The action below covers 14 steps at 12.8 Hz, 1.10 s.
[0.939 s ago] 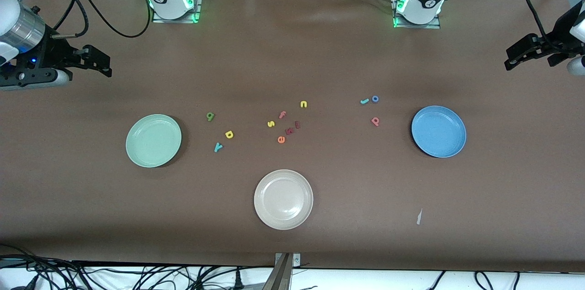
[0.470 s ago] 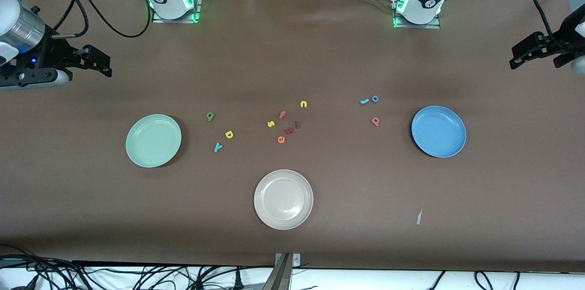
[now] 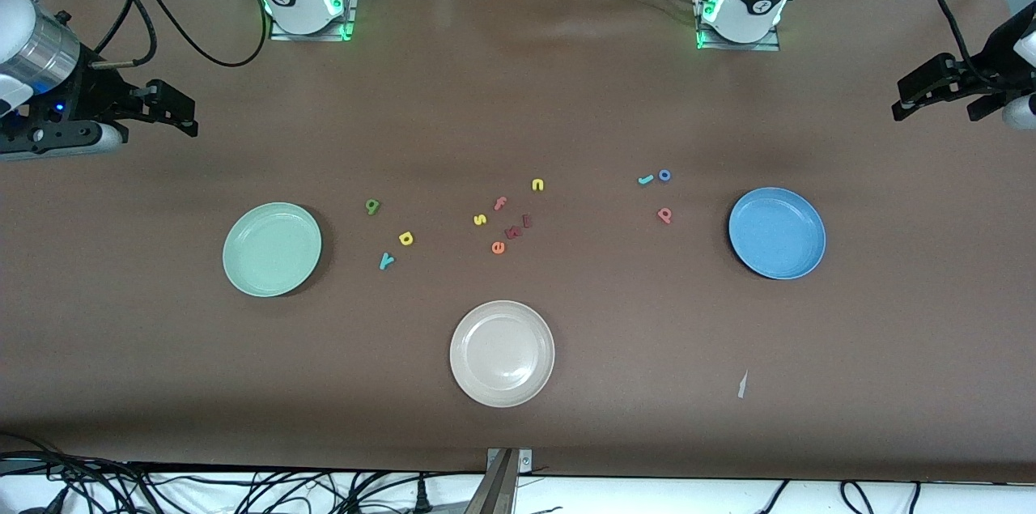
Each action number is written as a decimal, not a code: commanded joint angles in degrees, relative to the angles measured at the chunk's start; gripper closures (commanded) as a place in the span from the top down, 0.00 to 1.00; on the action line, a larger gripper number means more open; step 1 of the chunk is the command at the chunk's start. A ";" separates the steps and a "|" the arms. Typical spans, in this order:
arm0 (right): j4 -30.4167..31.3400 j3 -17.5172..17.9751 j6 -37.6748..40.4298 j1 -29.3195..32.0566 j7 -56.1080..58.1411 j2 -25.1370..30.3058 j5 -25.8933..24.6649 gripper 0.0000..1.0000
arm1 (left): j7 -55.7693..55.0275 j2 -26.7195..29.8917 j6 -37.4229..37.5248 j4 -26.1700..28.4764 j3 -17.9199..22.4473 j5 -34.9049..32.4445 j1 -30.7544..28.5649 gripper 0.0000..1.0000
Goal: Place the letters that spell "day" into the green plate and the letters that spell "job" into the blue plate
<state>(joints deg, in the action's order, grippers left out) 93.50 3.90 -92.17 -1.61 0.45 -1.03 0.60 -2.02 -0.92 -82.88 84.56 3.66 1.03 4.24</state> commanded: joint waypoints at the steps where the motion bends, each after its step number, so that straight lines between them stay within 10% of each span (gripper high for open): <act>1: -1.13 0.06 0.24 0.20 0.61 -0.55 -0.60 1.00 | 0.97 0.83 0.44 1.05 -0.15 1.26 -0.11 1.00; 14: -0.95 0.06 0.33 0.20 0.61 -0.55 -0.51 1.00 | 0.88 -0.49 0.09 0.79 0.29 0.38 -0.46 0.99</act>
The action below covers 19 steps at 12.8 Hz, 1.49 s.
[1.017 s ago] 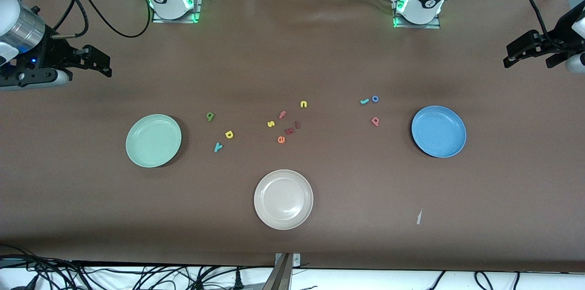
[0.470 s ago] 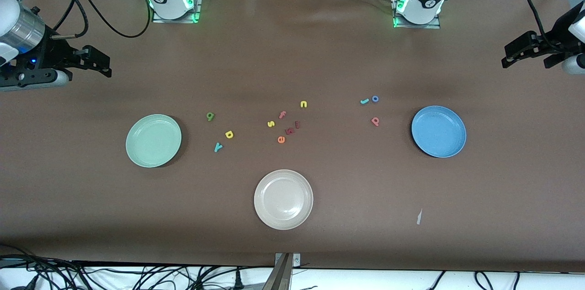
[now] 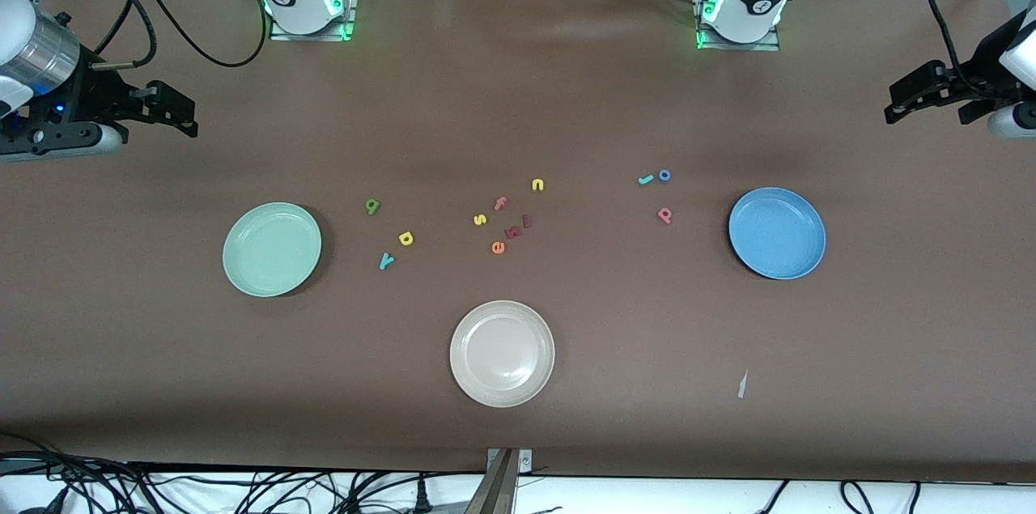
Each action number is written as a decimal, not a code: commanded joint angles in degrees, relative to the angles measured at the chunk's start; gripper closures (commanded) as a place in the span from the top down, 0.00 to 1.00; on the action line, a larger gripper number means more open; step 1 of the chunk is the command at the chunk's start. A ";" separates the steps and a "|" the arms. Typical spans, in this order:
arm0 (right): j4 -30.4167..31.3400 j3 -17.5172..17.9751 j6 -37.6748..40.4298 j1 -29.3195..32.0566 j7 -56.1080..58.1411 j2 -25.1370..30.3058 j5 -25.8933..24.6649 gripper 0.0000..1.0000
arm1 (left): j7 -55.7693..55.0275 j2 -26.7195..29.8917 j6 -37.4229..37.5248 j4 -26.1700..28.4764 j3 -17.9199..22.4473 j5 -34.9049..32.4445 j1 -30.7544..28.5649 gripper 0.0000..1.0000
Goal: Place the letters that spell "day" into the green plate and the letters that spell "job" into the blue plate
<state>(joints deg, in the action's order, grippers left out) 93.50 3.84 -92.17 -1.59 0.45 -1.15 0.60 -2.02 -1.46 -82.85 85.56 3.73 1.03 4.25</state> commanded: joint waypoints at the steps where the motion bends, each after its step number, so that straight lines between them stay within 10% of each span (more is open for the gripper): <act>1: -0.95 0.12 0.33 0.19 0.61 -0.44 -0.42 1.00 | 0.88 0.05 0.06 -0.57 0.23 0.38 -0.82 0.99; 19: -0.60 0.12 0.41 0.10 0.52 -0.44 -0.42 1.00 | -0.52 -0.83 -0.64 0.22 -0.04 -1.55 -0.91 0.99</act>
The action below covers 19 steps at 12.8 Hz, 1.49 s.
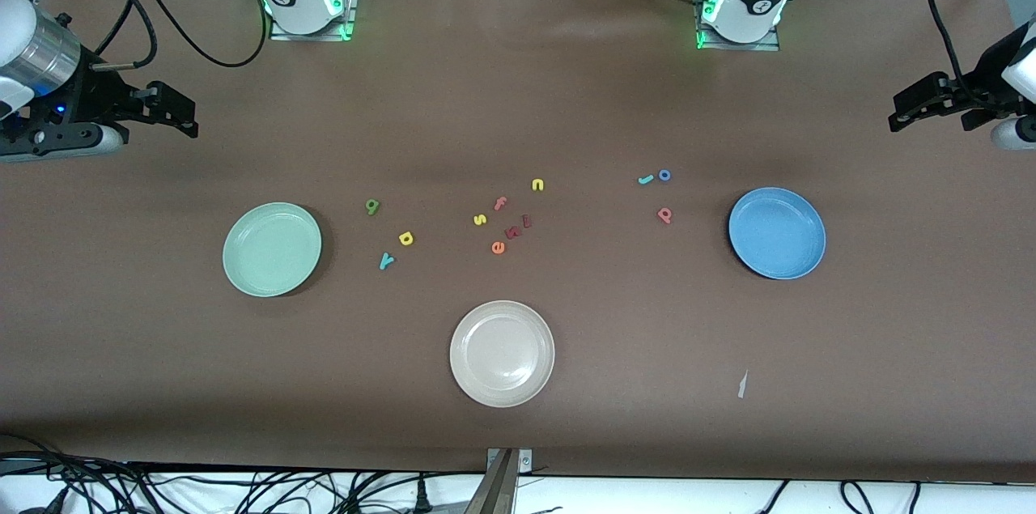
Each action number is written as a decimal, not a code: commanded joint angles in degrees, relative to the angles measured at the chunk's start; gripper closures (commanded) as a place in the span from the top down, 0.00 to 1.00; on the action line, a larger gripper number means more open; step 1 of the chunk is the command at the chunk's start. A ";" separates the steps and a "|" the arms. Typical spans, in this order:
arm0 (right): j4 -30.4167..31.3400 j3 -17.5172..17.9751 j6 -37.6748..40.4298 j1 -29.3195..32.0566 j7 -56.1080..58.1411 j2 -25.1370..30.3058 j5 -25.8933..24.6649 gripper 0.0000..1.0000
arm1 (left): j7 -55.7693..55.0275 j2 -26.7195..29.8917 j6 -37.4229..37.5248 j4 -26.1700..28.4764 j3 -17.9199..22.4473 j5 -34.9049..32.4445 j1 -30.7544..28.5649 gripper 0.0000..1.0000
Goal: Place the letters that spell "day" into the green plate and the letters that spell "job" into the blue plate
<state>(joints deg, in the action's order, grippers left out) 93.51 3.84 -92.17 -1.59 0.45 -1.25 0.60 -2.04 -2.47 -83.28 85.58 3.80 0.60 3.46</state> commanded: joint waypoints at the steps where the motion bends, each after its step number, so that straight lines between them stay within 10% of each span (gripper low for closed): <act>1: -0.61 0.12 0.32 0.10 0.52 -0.33 -0.33 1.00 | -0.51 0.18 -0.21 0.20 -0.11 -1.12 -0.12 0.99; 19: -0.34 0.21 0.59 0.01 0.52 -0.24 -0.07 1.00 | -0.78 0.45 -2.68 0.46 -0.20 -1.39 -0.21 0.99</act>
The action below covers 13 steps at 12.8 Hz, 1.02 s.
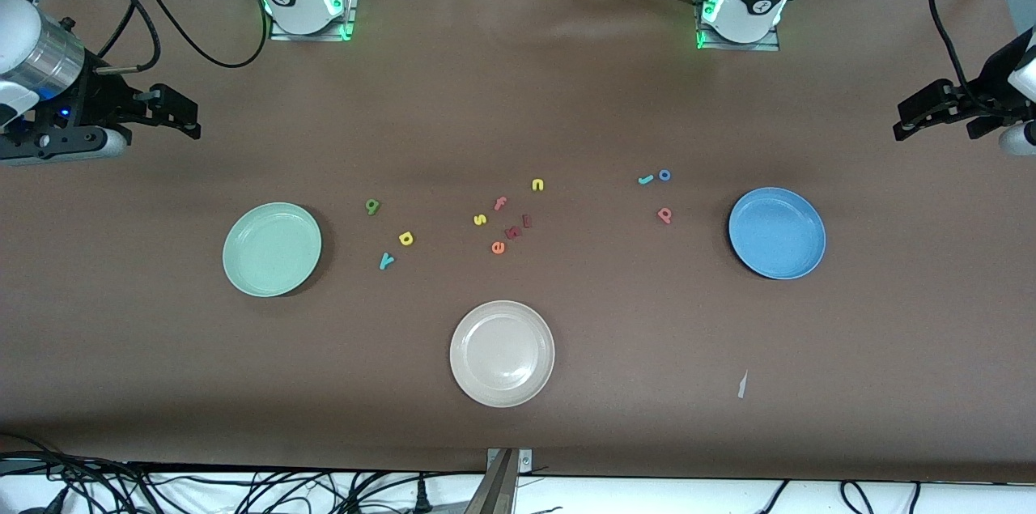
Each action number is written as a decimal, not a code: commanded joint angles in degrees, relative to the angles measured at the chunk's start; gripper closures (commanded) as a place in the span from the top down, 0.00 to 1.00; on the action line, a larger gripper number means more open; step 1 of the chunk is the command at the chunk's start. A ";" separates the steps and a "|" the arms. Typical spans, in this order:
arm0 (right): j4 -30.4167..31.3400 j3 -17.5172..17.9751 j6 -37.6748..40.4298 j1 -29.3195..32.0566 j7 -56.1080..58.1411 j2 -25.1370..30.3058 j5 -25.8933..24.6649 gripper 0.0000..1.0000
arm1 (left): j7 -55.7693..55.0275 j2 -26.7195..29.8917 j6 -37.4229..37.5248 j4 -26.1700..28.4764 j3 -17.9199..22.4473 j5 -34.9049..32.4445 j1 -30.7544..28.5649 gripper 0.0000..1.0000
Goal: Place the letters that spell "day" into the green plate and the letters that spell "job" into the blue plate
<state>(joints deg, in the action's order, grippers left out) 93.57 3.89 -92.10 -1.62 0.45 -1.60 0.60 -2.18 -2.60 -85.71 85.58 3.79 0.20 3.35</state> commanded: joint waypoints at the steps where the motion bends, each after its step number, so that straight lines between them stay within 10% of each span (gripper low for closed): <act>1: -0.41 0.16 0.52 0.04 0.52 0.11 -0.07 1.00 | -0.63 0.50 -0.25 0.47 -0.19 -0.90 -0.09 0.99; 13: -0.49 0.25 0.34 -0.14 0.52 0.11 0.11 1.00 | -0.72 0.50 -0.51 1.08 -0.10 -0.90 -0.09 0.99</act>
<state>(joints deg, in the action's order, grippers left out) 93.57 3.99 -92.10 -1.70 0.45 -1.60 0.61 -2.36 -2.66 -85.71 85.96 3.80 0.20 3.27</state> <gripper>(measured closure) 0.000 0.004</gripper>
